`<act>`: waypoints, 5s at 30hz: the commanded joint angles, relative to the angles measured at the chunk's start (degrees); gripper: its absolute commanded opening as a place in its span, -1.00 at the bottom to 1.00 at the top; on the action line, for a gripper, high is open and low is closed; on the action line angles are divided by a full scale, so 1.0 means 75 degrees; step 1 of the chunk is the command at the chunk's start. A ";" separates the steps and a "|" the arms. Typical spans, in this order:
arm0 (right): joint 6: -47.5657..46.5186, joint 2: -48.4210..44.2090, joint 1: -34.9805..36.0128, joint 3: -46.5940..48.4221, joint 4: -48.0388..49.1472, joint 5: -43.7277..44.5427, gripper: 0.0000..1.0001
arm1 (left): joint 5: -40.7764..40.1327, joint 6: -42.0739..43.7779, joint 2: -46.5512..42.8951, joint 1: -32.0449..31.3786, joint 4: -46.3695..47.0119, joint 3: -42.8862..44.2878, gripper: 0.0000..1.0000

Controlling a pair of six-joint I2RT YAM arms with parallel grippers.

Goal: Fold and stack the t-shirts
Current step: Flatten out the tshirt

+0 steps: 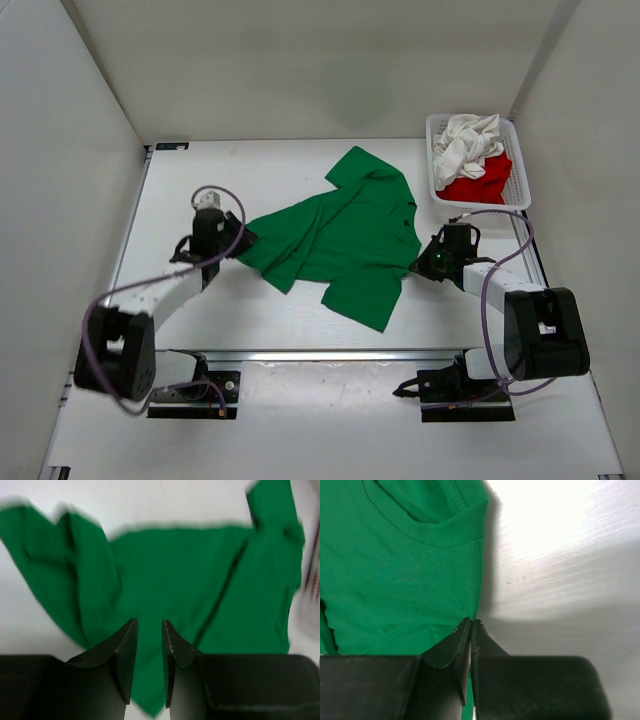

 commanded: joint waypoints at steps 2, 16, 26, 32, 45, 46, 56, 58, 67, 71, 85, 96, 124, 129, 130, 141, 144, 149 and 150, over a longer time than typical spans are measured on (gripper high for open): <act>-0.0007 -0.0119 0.0096 -0.0026 0.0515 -0.0108 -1.00 | -0.0896 -0.0144 -0.1256 -0.1799 -0.0536 -0.1235 -0.29; -0.0042 -0.0307 0.0201 -0.0085 0.0620 -0.0202 -0.99 | -0.1740 0.0125 0.0079 -0.3559 -0.0267 -0.1049 0.05; 0.0109 -0.0295 0.0142 -0.0225 0.0785 -0.0331 -1.00 | -0.2372 0.0909 0.1132 -0.4028 -0.1110 -0.0418 -0.02; 0.0086 -0.0424 0.0178 -0.0260 0.0820 -0.0343 -1.00 | -0.2478 0.1039 0.1206 -0.4075 -0.1427 -0.0113 -0.94; 0.0180 0.0010 0.0178 -0.0214 0.0960 -0.0601 -1.00 | -0.2008 0.2854 0.4167 -0.0959 -0.3228 0.8047 -0.52; 0.0180 -0.0002 0.0201 -0.0167 0.0949 -0.0635 -1.00 | -0.2161 0.3145 0.5712 -0.0796 -0.5146 1.0620 -0.01; 0.0086 -0.0119 0.0494 -0.0225 0.0796 -0.0530 -1.00 | -0.1483 0.2107 0.3294 0.0037 -0.2823 0.6137 0.43; 0.0075 -0.0224 0.0576 -0.0342 0.0819 -0.0519 -1.00 | -0.1004 0.1697 0.2650 0.0318 -0.2506 0.4643 0.14; 0.0028 -0.0599 0.0693 -0.0437 0.0843 -0.0624 -0.99 | -0.0134 0.0475 0.1529 0.2545 -0.0886 0.1387 -0.14; 0.0017 -0.0669 0.0682 -0.0472 0.0855 -0.0624 -1.00 | 0.0215 0.0324 0.2245 0.2850 -0.0736 0.1516 -0.06; 0.0063 -0.0670 0.0623 -0.0483 0.0902 -0.0624 -1.00 | -0.0041 0.0371 0.3196 0.2241 -0.0794 0.1857 -0.30; 0.0051 -0.0752 0.0564 -0.0554 0.0821 -0.0671 -1.00 | -0.0252 0.0265 0.2904 0.2276 -0.0408 0.1786 -0.85; 0.0214 -0.2849 0.2226 -0.0155 -0.3023 0.1098 -0.32 | -0.0510 -0.0144 -0.4819 0.0121 -0.2552 -0.2878 -1.00; 0.1350 -0.3001 0.3644 -0.0716 -0.3925 0.1744 -0.43 | -0.0592 -0.0028 -0.5159 -0.0628 -0.2329 -0.3065 -1.00; 0.1619 -0.2990 0.3751 -0.0903 -0.3938 0.1732 -0.44 | -0.0603 -0.0004 -0.5217 -0.0723 -0.2271 -0.2996 -1.00; 0.2629 -0.2159 0.4900 -0.0624 -0.4300 0.1988 -0.42 | -0.0615 -0.0004 -0.5183 -0.1684 -0.1988 -0.3124 -1.00; 0.2665 -0.1842 0.4959 -0.0530 -0.4546 0.1919 -0.43 | -0.0720 0.0043 -0.5218 -0.1813 -0.1978 -0.3170 -1.00; 0.2571 -0.1175 0.4982 -0.0214 -0.4688 0.1849 -0.64 | -0.0616 -0.0062 -0.5265 -0.1779 -0.1802 -0.3217 -1.00; 0.2548 -0.1151 0.4971 -0.0179 -0.4607 0.1849 -0.76 | -0.0604 -0.0074 -0.5300 -0.1790 -0.1848 -0.3241 -1.00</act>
